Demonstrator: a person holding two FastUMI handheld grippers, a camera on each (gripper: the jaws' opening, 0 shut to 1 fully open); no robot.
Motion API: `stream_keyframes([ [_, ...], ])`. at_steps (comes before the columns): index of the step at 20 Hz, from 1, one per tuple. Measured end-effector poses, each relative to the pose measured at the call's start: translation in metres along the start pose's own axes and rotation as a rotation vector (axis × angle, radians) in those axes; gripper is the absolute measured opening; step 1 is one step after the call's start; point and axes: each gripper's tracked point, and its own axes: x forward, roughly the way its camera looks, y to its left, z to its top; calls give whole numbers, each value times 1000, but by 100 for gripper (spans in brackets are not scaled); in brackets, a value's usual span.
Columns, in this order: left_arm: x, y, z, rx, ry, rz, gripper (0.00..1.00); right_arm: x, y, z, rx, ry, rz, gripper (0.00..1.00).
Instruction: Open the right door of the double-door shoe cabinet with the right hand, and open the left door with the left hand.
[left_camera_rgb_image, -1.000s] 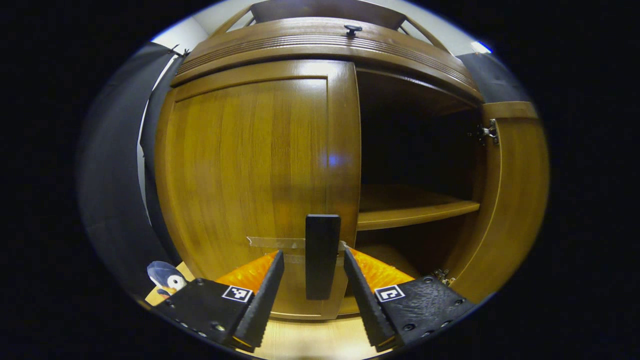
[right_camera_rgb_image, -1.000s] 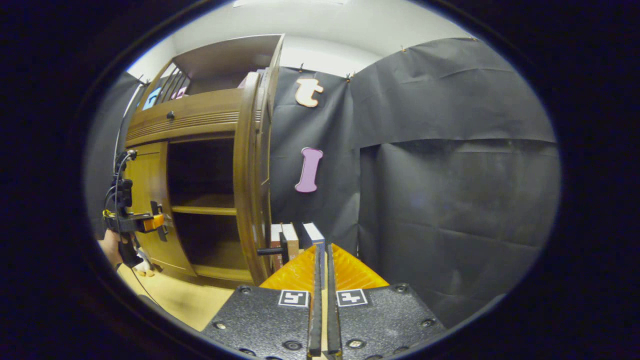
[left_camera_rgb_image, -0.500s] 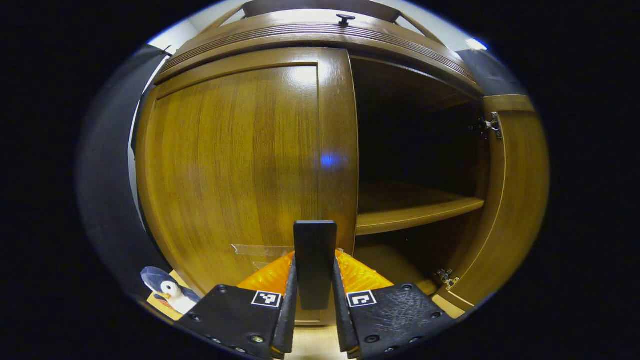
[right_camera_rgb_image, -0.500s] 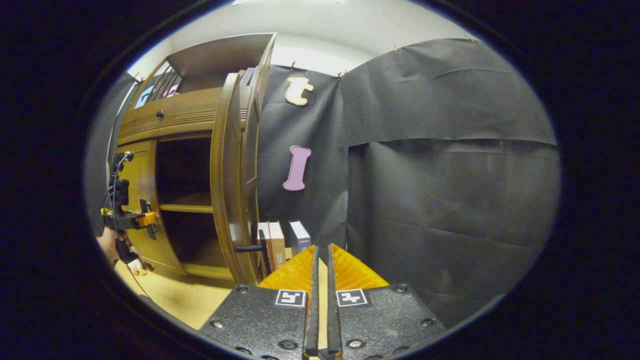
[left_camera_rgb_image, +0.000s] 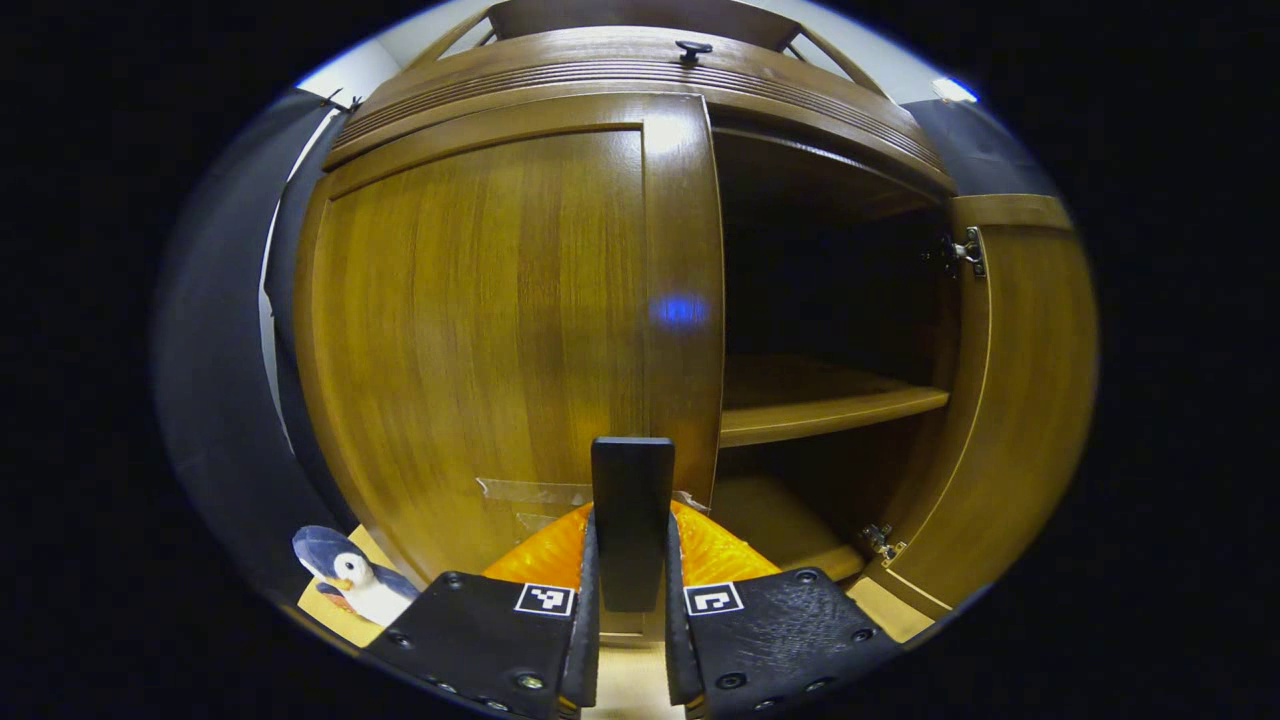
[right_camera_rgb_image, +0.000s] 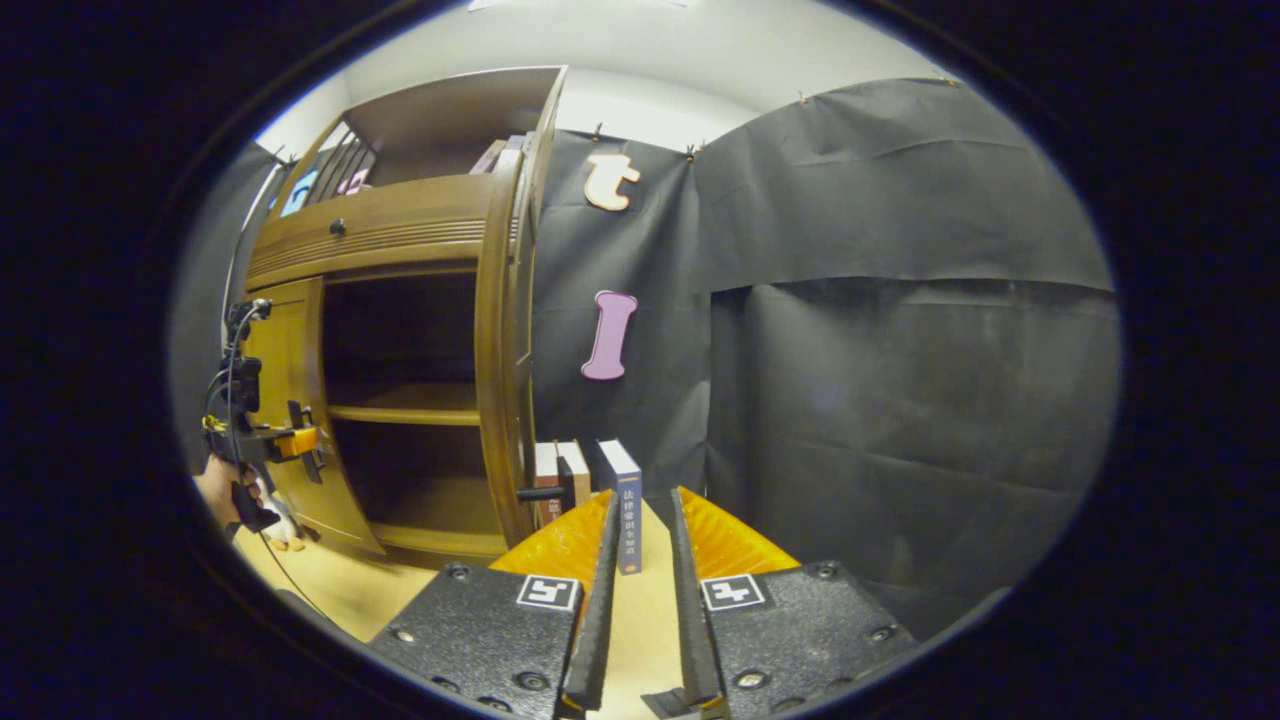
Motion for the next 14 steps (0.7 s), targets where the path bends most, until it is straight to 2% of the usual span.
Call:
stream_keyframes([
  [1,-7,1,-1,-5,-3,1,26,-5,1,0,0,-3,0,36],
  [2,-14,2,-2,-5,-8,4,30,-8,1,-1,1,-3,2,36],
  [3,-18,4,-3,-2,-12,8,25,-5,3,0,0,-2,11,36],
  [4,-25,6,-4,-2,-15,13,34,-6,4,0,-2,1,15,37],
  [5,-31,8,-5,-6,-16,18,34,-8,7,-2,-3,2,21,39],
  [6,-37,11,-6,-19,-15,24,26,-11,9,-3,-5,3,23,39],
  [7,-43,13,-7,-32,-16,30,34,-13,12,-2,-6,1,26,39],
  [8,-48,15,-8,-40,-18,36,26,-15,14,-2,-7,1,28,39],
  [9,-52,17,-8,-44,-22,42,26,-16,15,-3,-7,-1,30,39],
  [10,-58,19,-10,-46,-21,49,34,-17,16,-2,-6,-3,36,39],
  [11,-62,21,-10,-51,-22,57,34,-18,18,-2,-6,-4,37,39],
  [12,-66,24,-11,-59,-18,65,26,-19,20,-1,-5,-5,41,39],
  [13,-70,25,-12,-67,-17,74,34,-18,20,-1,-5,-7,41,39],
  [14,-75,27,-14,-74,-13,84,26,-20,21,0,-3,-8,45,39],
])
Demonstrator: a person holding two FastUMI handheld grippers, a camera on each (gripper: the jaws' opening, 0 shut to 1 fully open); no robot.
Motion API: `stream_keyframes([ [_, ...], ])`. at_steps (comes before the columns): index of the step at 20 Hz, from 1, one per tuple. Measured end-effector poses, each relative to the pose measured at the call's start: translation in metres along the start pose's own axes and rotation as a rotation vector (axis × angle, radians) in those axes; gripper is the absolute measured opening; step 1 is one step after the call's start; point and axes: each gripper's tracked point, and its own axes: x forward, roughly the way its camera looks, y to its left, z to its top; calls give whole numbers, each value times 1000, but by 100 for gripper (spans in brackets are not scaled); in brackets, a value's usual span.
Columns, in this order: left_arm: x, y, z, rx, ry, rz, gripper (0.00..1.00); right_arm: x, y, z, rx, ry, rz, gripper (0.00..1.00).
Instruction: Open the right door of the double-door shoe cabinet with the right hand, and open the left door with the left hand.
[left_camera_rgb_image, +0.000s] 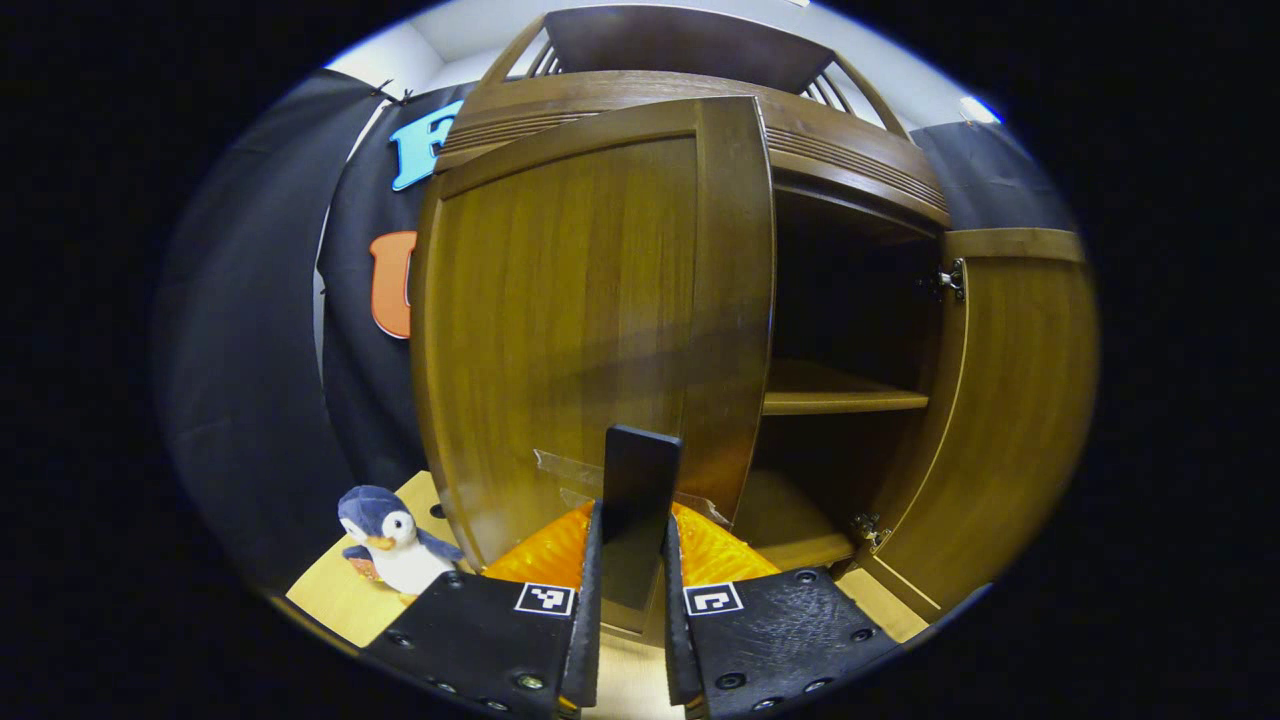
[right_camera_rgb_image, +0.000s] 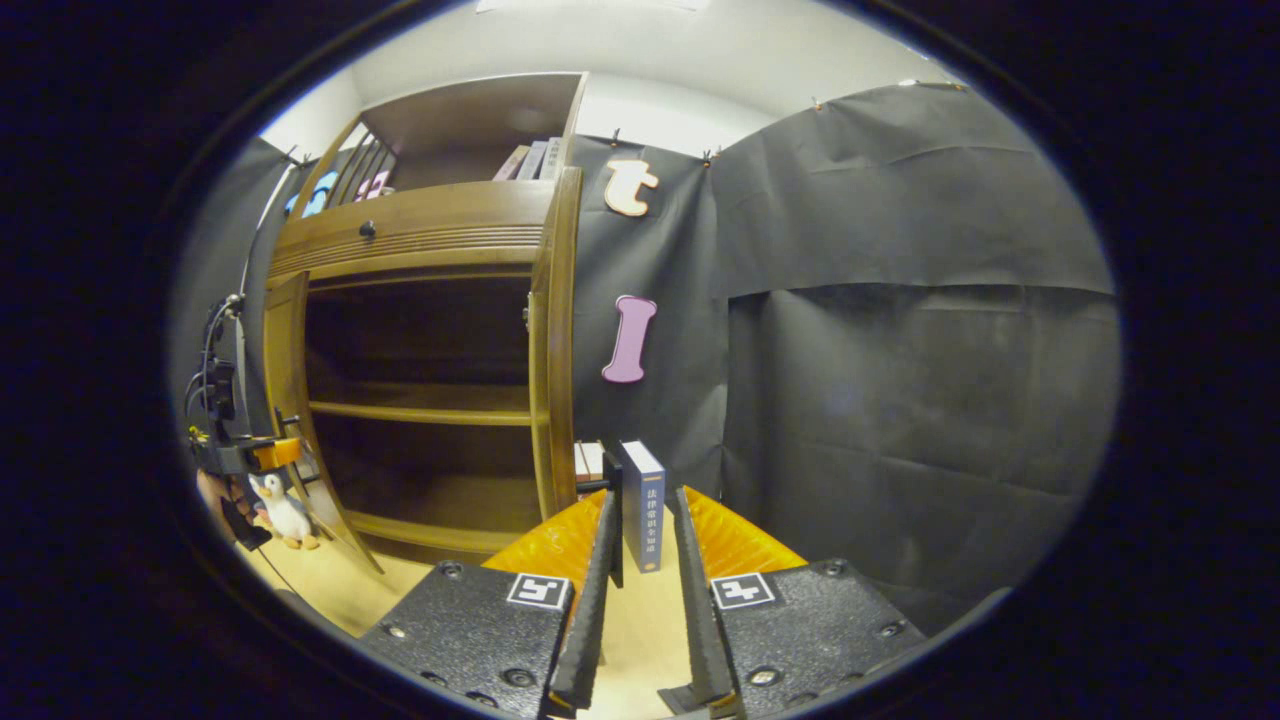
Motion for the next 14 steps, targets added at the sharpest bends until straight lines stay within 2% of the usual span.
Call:
stream_keyframes([
  [6,-30,23,-4,-67,9,63,25,0,15,1,7,-2,30,39],
  [14,-66,69,-8,-90,5,148,25,-4,40,-5,-17,5,77,39],
])
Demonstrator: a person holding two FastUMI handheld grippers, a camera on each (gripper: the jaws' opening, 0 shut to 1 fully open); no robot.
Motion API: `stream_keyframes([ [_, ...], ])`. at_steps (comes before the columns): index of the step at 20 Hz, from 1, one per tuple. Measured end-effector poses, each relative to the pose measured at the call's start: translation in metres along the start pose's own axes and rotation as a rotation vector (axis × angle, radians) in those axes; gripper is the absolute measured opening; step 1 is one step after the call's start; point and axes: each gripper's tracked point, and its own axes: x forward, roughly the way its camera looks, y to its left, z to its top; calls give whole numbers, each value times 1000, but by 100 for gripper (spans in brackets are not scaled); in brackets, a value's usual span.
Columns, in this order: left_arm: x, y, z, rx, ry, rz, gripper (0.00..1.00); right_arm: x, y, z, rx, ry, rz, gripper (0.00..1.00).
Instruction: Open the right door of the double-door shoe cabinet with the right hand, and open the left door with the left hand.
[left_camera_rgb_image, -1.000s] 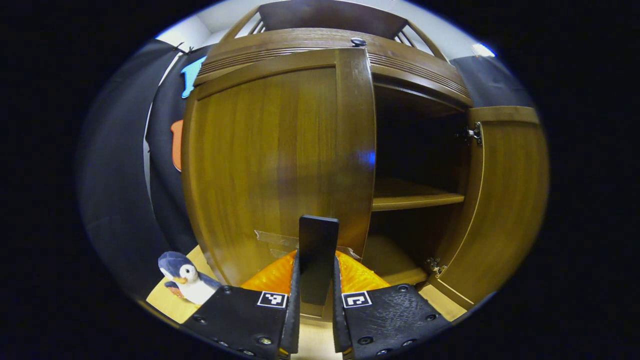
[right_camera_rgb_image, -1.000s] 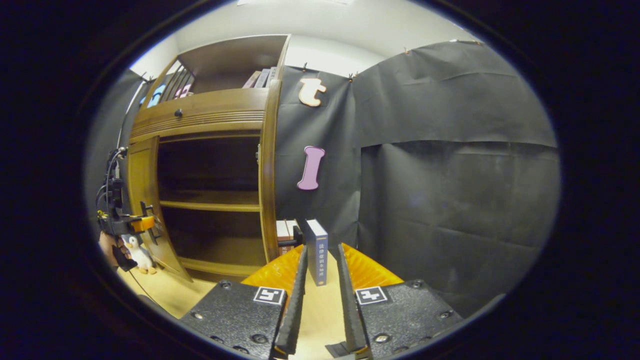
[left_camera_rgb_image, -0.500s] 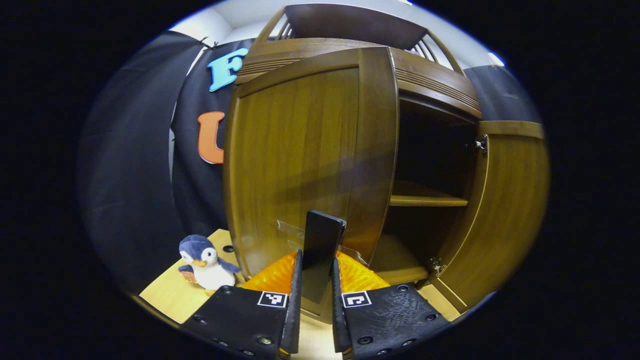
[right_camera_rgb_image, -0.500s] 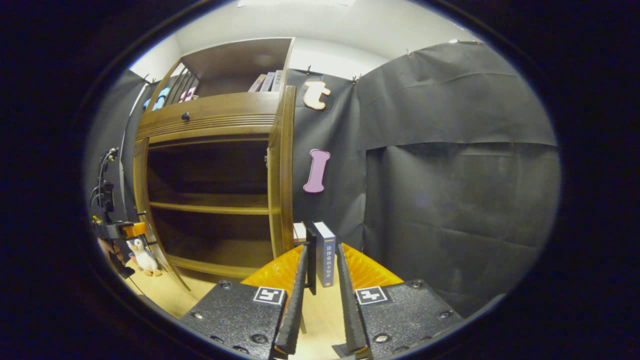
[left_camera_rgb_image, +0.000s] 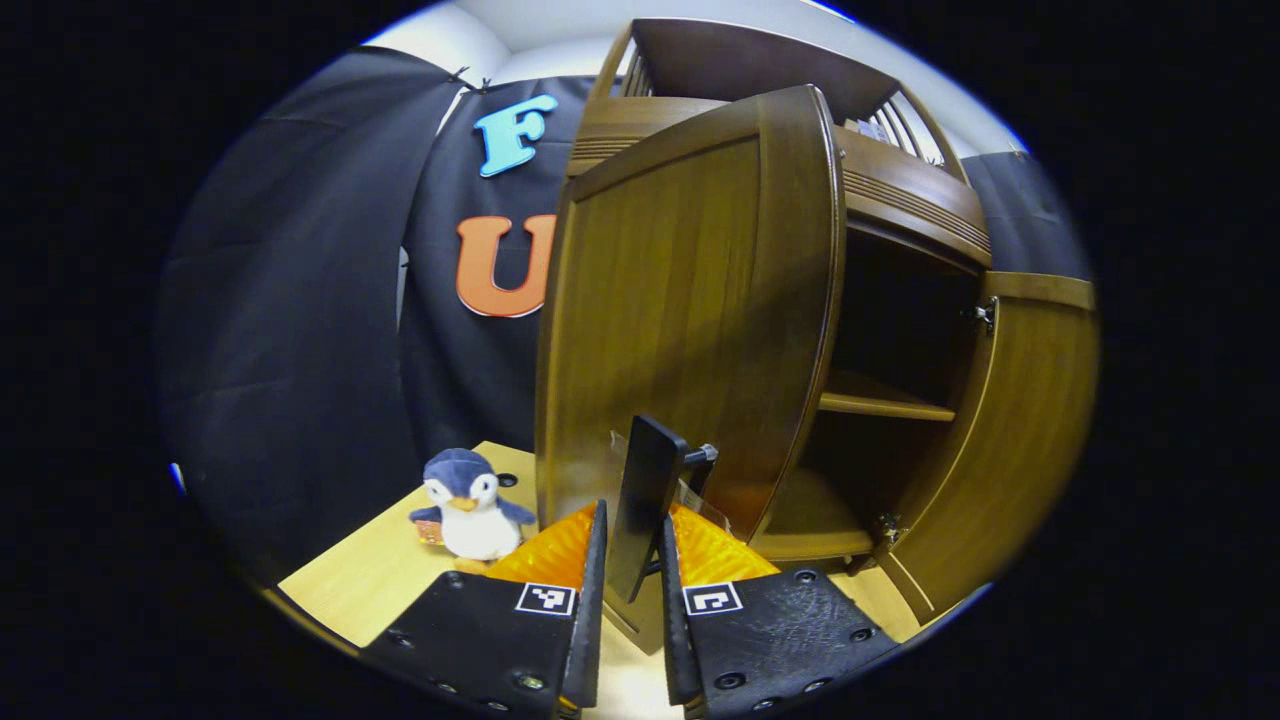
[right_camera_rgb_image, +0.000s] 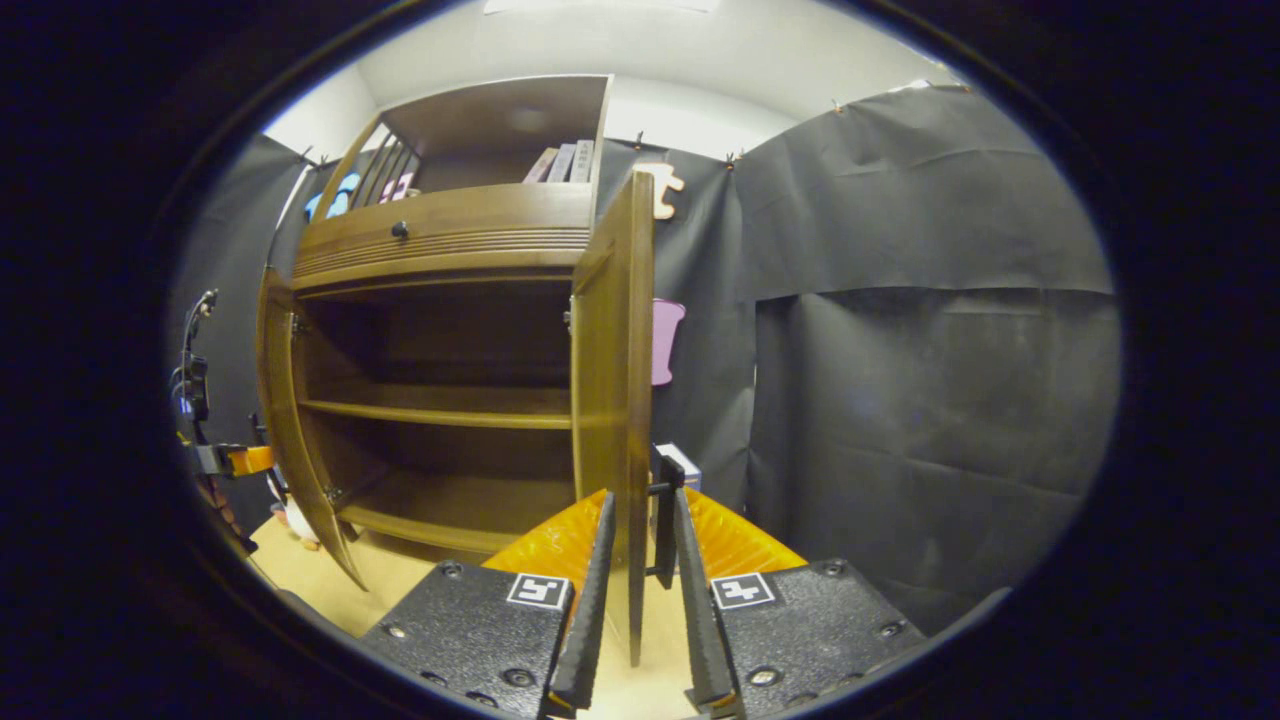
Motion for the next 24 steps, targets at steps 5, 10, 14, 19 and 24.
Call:
stream_keyframes([
  [5,-14,46,3,26,-13,59,25,-2,23,-6,2,15,27,42],
  [10,-21,78,15,24,-43,75,19,2,54,1,0,0,63,45],
  [14,-30,96,18,27,-50,65,19,1,81,2,-7,-3,104,44],
  [19,-53,123,23,58,-77,107,19,1,119,5,-28,-13,175,46],
  [24,-80,129,33,40,-95,119,9,3,158,13,-32,-19,262,55],
])
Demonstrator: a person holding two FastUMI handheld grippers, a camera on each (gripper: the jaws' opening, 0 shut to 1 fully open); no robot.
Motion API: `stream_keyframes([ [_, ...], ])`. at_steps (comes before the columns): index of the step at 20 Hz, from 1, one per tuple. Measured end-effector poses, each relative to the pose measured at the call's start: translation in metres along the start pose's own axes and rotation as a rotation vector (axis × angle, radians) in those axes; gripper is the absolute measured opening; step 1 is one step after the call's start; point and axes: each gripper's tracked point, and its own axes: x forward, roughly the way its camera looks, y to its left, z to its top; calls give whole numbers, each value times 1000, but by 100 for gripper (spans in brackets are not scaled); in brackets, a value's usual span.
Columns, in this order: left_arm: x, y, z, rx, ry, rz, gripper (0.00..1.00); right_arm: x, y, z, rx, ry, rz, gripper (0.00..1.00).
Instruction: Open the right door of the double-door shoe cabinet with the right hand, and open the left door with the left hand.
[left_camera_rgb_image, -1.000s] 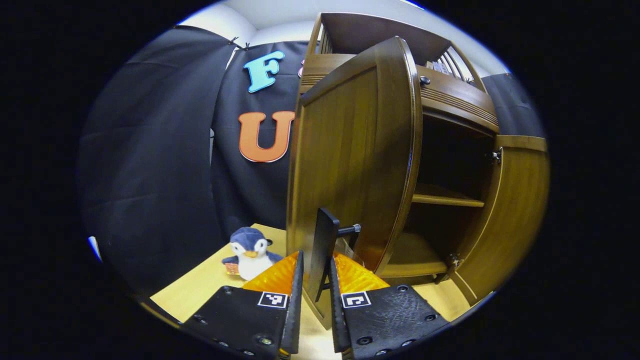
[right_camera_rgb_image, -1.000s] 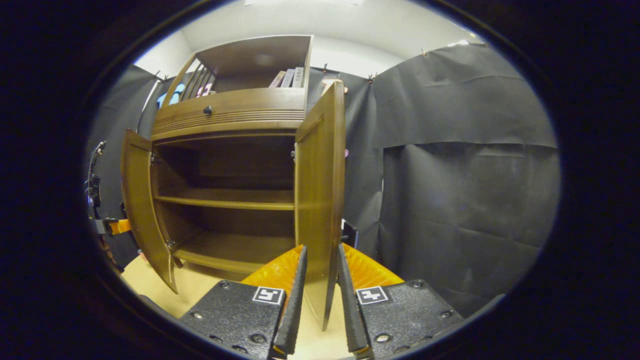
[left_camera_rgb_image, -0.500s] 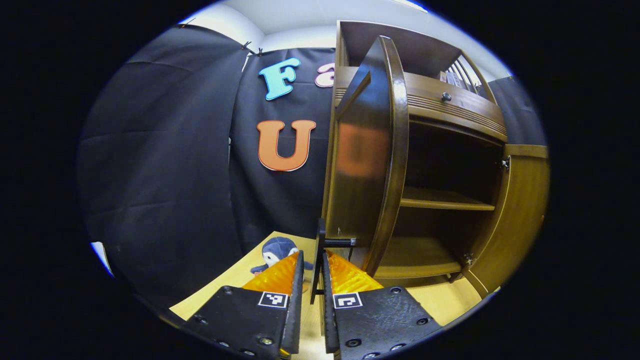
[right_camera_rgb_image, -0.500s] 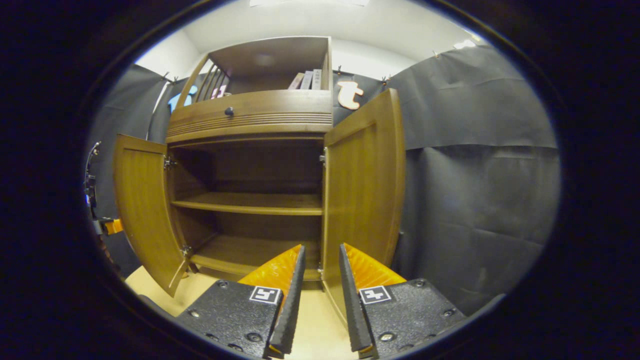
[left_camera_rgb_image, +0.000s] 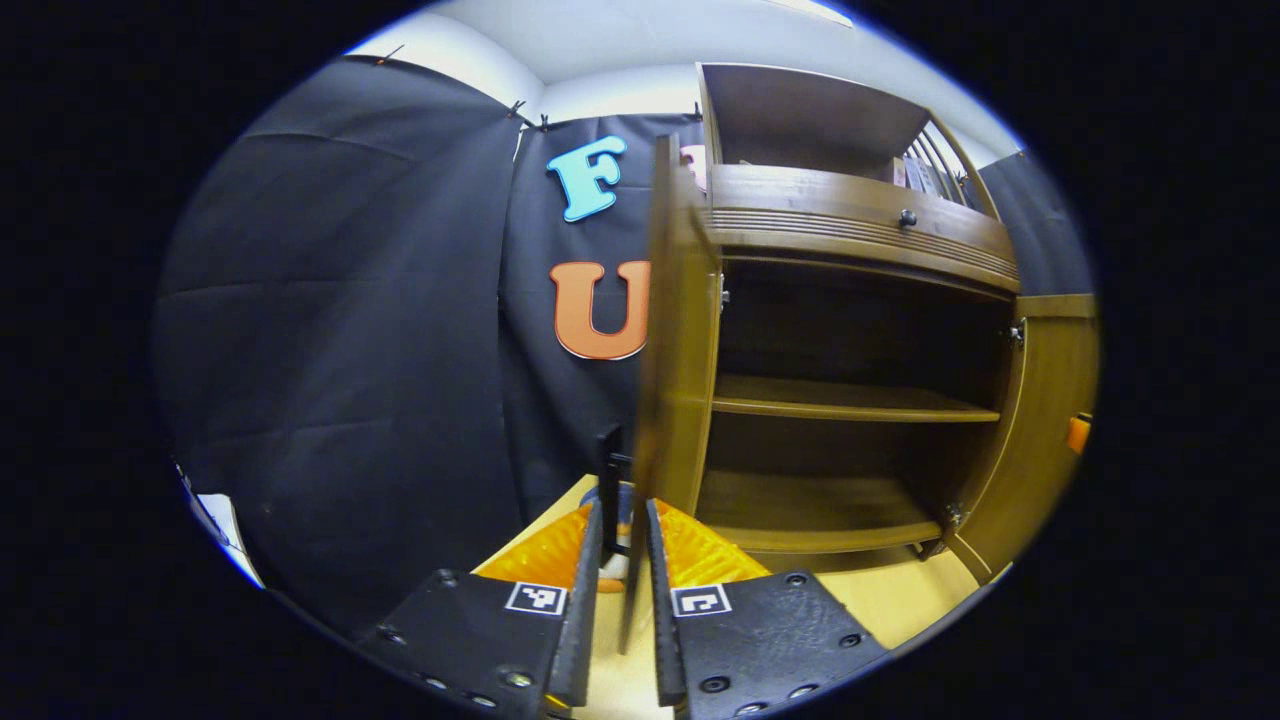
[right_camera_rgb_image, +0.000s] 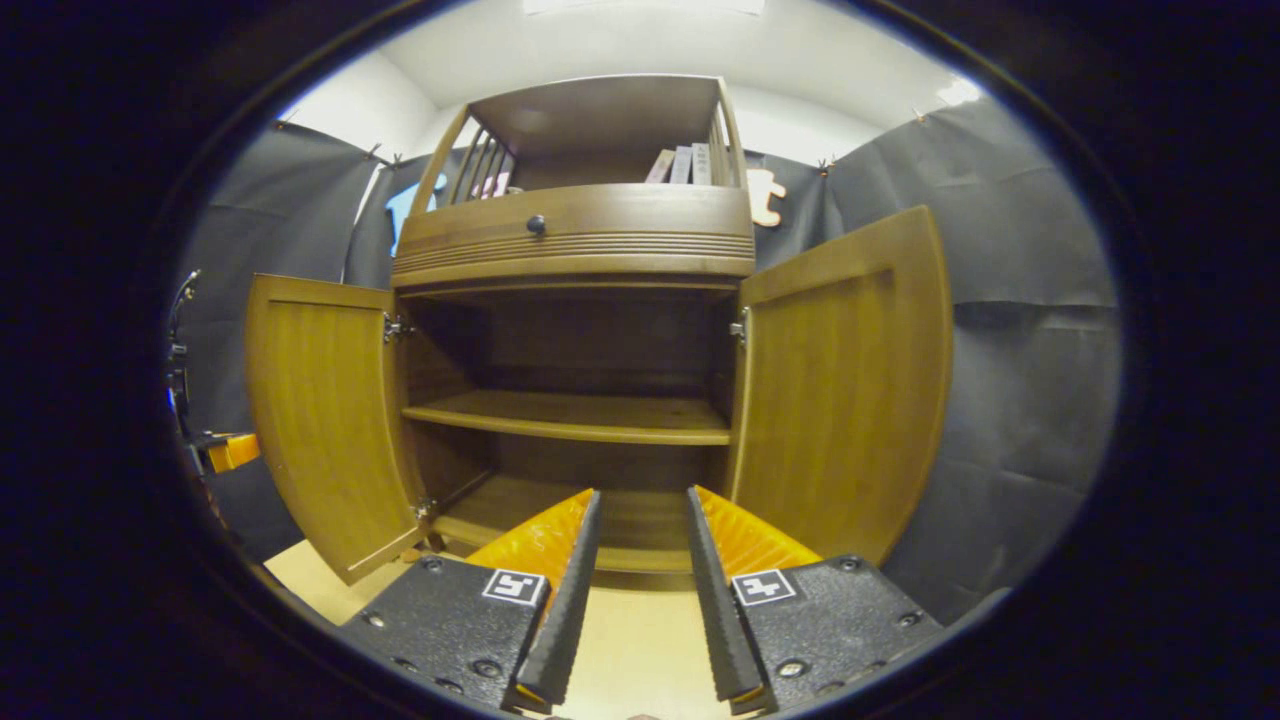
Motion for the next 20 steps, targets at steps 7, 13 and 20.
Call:
stream_keyframes([
  [7,-36,-34,43,48,-115,-60,56,12,37,19,-36,-25,100,61],
  [13,-53,-70,76,16,-190,-131,91,14,54,40,-41,-58,151,78],
  [20,-64,-104,95,-16,-222,-186,100,15,62,51,-51,-81,190,85],
])
